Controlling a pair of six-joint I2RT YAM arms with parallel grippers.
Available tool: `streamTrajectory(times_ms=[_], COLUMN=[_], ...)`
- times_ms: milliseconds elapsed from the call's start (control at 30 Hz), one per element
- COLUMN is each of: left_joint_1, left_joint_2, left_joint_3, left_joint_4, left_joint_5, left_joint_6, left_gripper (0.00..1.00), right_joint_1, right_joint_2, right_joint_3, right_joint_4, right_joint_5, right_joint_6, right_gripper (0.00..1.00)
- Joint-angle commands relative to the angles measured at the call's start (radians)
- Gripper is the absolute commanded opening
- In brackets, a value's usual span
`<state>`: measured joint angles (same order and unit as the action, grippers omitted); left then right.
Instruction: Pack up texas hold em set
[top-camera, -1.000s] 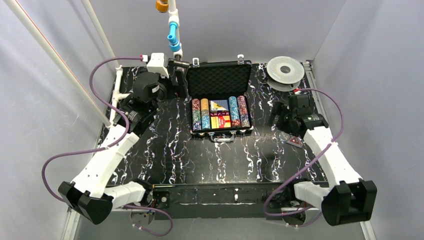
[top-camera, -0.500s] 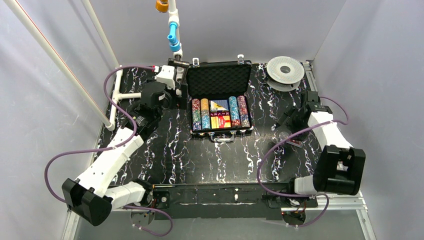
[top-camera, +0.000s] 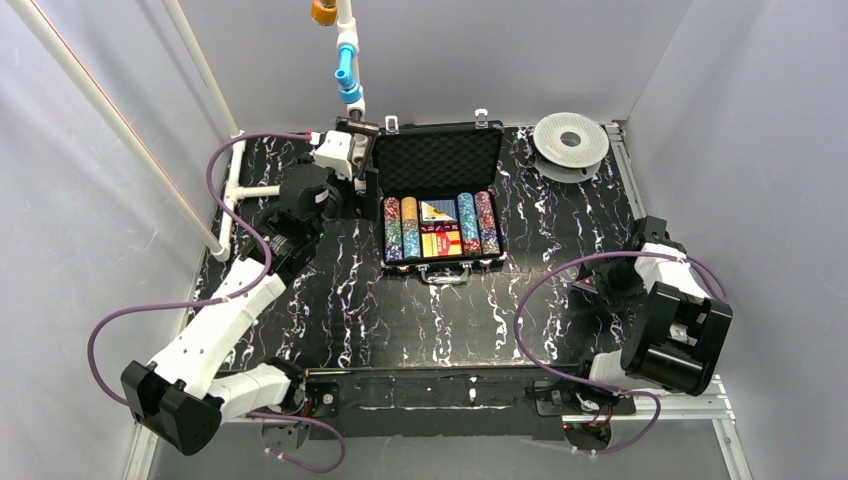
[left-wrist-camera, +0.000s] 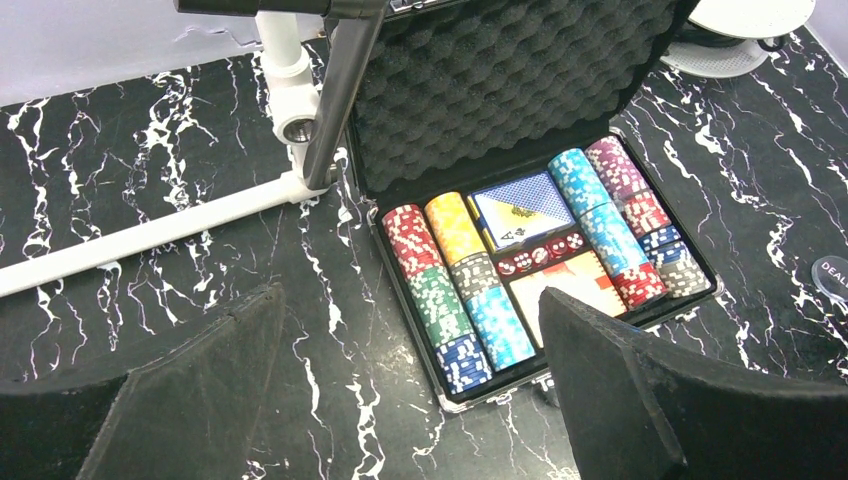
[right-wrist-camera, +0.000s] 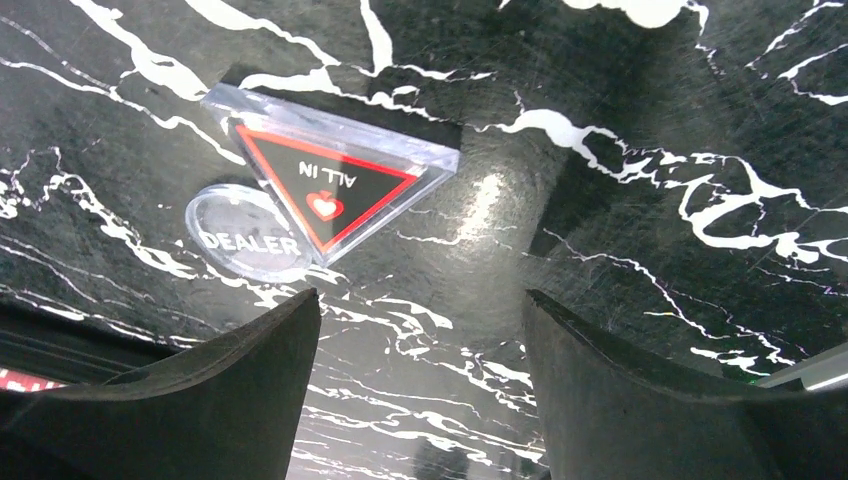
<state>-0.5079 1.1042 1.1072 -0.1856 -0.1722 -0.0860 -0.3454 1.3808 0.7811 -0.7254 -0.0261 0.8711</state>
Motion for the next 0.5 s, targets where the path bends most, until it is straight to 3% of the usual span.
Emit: streamTrajectory(times_ms=[0, 467], left_joint_1=[-0.004, -0.004], left_joint_2=[-0.028, -0.026], left_joint_3=[0.012, 0.009], left_joint_4=[0.005, 0.000], left_joint_5=[-0.011, -0.098], left_joint_6=[0.000, 0.005], left_gripper=[0.99, 1.00], right_joint_1=[-0.013, -0.005], right_joint_2=[0.000, 0.145], right_joint_3=[-0.025, 0.025], right_joint_4=[0.063, 0.133], right_joint_5=[0.021, 0.061], right_joint_6=[0.044, -0.021], right_gripper=[0.81, 0.73])
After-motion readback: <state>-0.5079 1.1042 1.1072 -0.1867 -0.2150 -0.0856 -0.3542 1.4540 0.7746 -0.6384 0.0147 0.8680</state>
